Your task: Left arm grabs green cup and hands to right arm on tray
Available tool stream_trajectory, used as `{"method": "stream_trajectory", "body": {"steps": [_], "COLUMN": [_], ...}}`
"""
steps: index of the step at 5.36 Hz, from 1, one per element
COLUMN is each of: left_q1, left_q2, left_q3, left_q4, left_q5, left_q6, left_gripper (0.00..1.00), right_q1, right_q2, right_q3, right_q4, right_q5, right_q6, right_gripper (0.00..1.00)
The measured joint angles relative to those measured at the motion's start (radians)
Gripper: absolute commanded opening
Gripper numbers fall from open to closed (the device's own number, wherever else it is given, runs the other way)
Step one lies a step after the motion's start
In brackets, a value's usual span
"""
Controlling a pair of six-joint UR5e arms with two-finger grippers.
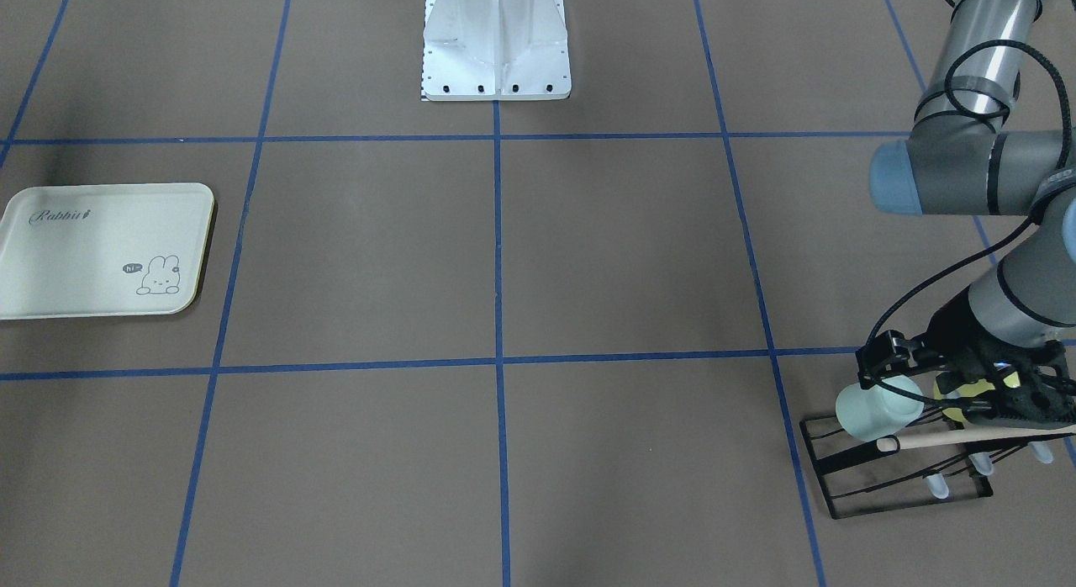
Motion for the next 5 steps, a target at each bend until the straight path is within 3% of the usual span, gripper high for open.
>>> {"method": "stream_trajectory", "body": {"steps": [3, 5], "left_q1": [0.021, 0.029], "left_q2": [-0.011, -0.012], "left_q3": [0.038, 0.041], "left_q4": [-0.006, -0.009], "left_q5": [0.023, 0.042], "left_q6": [0.004, 0.009], "left_gripper": [1.0, 0.89], "right_q1": [-0.001, -0.002], "right_q2": [0.0, 0.0], "right_q3": [-0.002, -0.001], "right_q4": [0.0, 0.0], "right_q5": [0.0, -0.001], "right_q6": [0.0, 0.0], "right_gripper": [1.0, 1.0]}}
